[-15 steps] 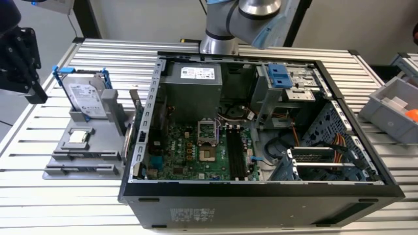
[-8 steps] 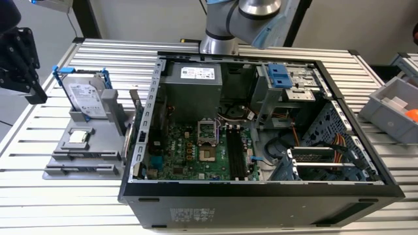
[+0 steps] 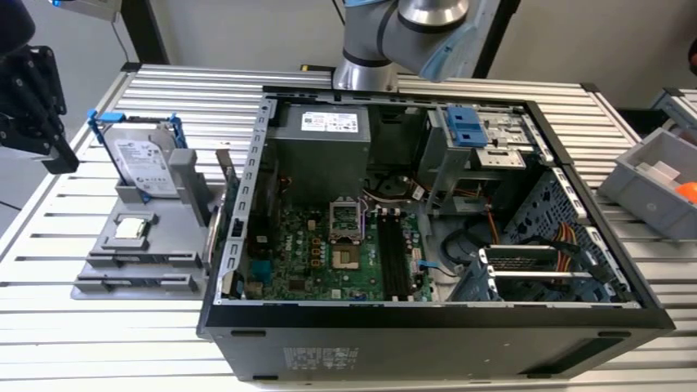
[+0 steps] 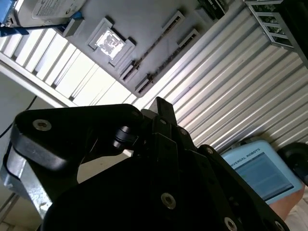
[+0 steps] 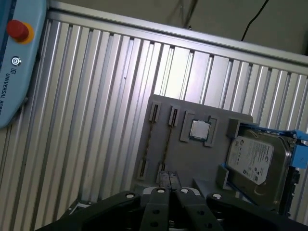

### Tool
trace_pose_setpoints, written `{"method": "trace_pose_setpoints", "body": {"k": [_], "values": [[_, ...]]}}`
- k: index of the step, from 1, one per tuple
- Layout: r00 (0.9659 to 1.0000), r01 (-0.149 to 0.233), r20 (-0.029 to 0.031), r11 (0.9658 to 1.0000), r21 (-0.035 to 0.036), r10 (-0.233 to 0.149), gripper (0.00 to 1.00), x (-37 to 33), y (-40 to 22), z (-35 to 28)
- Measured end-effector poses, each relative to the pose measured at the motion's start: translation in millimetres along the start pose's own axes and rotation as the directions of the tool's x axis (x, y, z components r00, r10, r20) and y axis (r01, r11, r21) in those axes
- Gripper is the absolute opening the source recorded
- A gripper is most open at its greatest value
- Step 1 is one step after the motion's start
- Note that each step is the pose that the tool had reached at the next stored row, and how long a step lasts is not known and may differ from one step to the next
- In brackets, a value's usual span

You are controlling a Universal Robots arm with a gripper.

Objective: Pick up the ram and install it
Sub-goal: 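Pick up the ram and move it above insertion slot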

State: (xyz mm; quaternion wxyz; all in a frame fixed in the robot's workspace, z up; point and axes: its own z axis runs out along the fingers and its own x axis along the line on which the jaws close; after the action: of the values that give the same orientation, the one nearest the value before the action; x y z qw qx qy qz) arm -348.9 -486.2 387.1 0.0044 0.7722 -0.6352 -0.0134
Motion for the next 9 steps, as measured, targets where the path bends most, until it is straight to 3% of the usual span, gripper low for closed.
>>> {"method": "trace_pose_setpoints", "body": {"k": [9], "values": [[1.0000,0.002,0.0000,1.0000,0.0000,-0.002,0.00,0.0,0.0,0.0]]}}
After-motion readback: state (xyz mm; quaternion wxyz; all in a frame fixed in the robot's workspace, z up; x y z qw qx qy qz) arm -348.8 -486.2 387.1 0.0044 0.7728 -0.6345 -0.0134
